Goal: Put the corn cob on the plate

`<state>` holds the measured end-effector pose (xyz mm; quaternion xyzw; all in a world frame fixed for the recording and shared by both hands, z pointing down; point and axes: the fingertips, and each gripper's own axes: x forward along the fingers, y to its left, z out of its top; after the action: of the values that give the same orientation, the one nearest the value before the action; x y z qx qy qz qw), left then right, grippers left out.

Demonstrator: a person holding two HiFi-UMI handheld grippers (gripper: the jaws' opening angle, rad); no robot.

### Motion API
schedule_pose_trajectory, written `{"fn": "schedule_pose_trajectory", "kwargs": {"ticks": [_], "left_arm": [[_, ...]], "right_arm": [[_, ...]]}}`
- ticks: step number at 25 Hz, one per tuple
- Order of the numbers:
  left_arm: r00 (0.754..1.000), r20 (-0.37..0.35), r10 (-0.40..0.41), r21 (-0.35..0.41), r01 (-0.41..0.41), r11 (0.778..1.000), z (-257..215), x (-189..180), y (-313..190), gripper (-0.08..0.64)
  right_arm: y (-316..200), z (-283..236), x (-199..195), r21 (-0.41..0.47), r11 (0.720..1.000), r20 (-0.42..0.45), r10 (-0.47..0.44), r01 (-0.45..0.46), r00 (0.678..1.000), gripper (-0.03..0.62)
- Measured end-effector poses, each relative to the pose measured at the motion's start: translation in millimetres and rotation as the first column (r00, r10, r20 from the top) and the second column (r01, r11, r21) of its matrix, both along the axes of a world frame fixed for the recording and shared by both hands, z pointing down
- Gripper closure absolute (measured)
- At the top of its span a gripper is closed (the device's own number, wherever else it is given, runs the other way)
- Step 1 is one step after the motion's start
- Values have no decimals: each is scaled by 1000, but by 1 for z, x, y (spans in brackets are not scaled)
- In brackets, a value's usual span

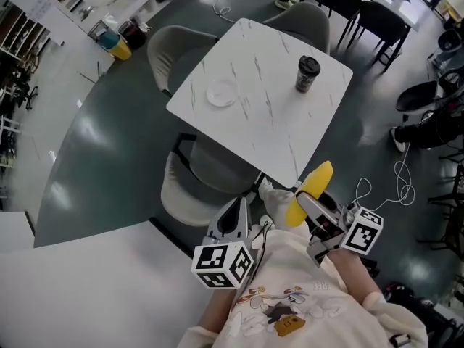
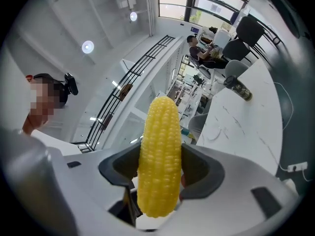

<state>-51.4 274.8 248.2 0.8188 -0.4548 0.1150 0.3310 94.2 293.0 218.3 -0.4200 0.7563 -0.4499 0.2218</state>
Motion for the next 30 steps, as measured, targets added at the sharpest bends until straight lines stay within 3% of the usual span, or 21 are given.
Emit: {"fn": "schedule_pose_trajectory", "kwargs": {"ticks": [13, 30], "left_arm": [[999, 47, -18, -7, 18, 1000, 9, 4, -123, 552], [994, 83, -72, -90, 79, 993, 51, 0, -221, 552]], "right_arm": [[-123, 14, 2, -26, 999, -31, -41, 41, 999, 345], [-245, 59, -15, -128, 985, -63, -122, 114, 991, 345]]}}
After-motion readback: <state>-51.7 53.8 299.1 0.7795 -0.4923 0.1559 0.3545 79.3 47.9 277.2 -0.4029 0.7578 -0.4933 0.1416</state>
